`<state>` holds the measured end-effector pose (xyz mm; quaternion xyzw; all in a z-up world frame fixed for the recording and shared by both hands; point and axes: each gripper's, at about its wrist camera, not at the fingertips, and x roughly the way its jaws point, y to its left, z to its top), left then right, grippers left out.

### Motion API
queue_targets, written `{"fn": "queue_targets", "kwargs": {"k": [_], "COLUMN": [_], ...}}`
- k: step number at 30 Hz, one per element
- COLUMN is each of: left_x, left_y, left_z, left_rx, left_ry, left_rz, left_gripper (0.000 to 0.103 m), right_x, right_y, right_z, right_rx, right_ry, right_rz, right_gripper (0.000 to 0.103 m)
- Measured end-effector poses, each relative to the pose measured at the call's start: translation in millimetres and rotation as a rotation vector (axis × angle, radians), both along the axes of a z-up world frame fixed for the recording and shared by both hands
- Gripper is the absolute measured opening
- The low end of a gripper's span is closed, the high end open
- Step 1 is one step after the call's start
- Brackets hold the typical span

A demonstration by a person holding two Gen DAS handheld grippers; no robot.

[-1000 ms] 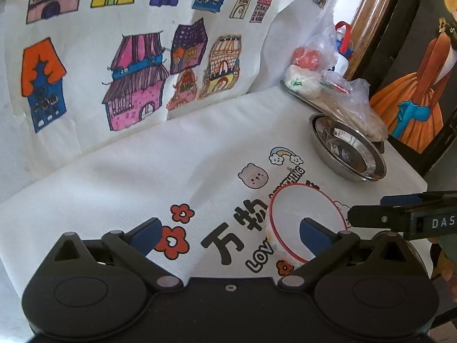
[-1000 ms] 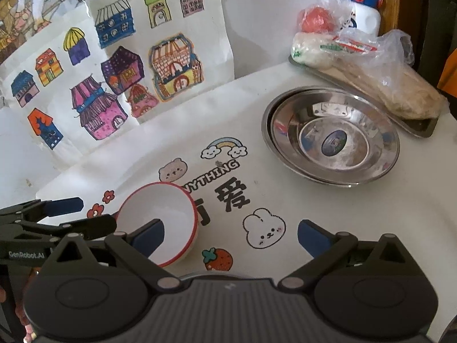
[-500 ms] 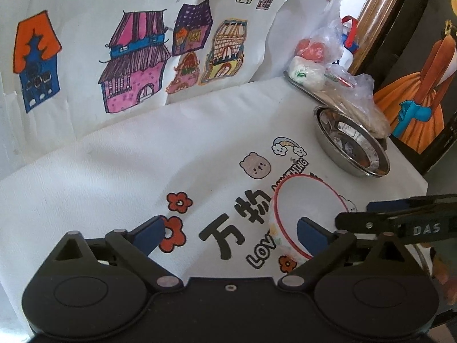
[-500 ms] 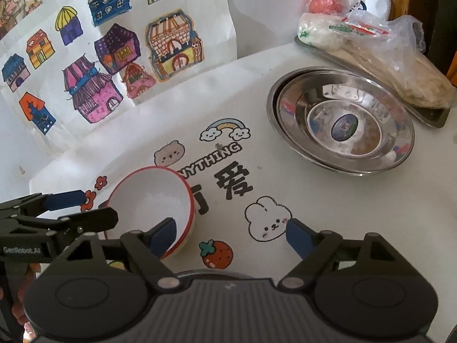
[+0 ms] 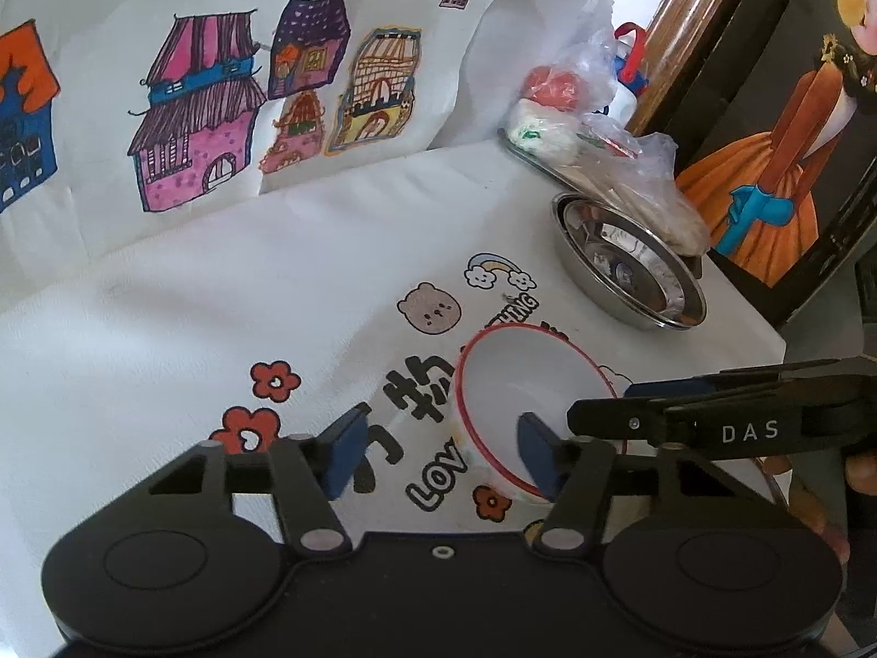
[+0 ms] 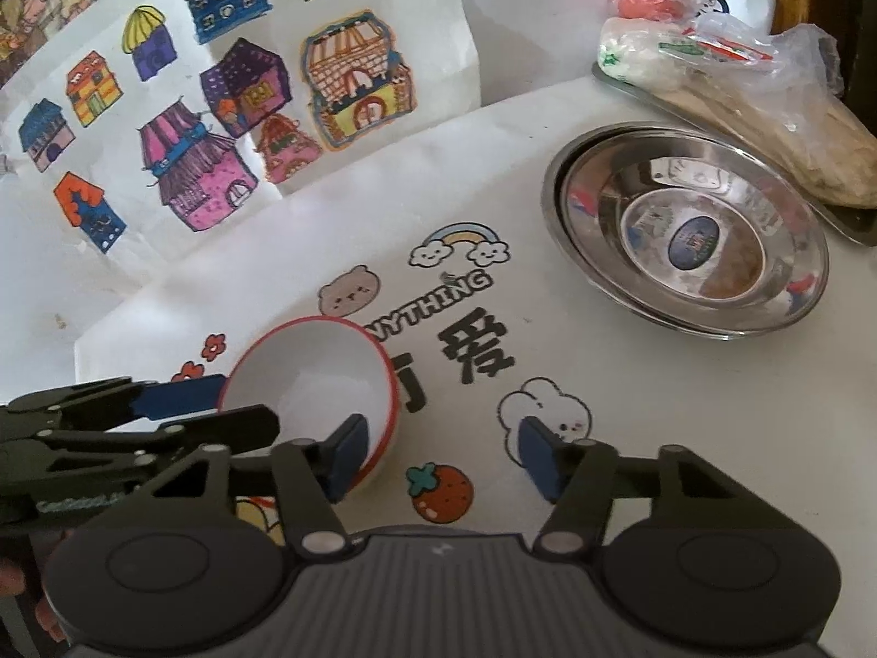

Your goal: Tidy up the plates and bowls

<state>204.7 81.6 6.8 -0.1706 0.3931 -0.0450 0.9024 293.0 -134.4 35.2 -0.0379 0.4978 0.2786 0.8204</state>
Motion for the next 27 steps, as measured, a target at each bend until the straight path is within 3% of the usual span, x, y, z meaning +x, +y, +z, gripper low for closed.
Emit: {"fn": "queue_targets", "kwargs": {"k": [4, 8, 9, 17, 27], "left_x": [-2, -2, -2, -6, -9], "left_y": [1, 0, 0, 0, 0], "left_z": [-1, -1, -1, -3, 8], "left_rx": [-0.029, -0.073, -0.084, -0.123, -0.132], "left_ry": [-0.002, -0.004, -0.004, -0.006, -0.021], "left_rz": [-0.005, -0.022, -0.026, 0.009, 0.058], "left_gripper": [0.044, 0.029, 0.024, 0.021, 0.015], "right_x": [-3, -6, -6, -9, -22], "right_y": [5, 9, 11, 6, 0], "right_z": [1, 3, 4, 2, 18], "right_rx": [0.015, 0.046, 0.052, 0.088, 0.127], "right_ry": [0.007, 0.037, 0.046, 0.071, 0.002], "right_rz": [0.013, 0.020, 0.021, -0.035, -0.078], "right_gripper": [0.043, 0.017, 0.015, 0.014, 0.011]}}
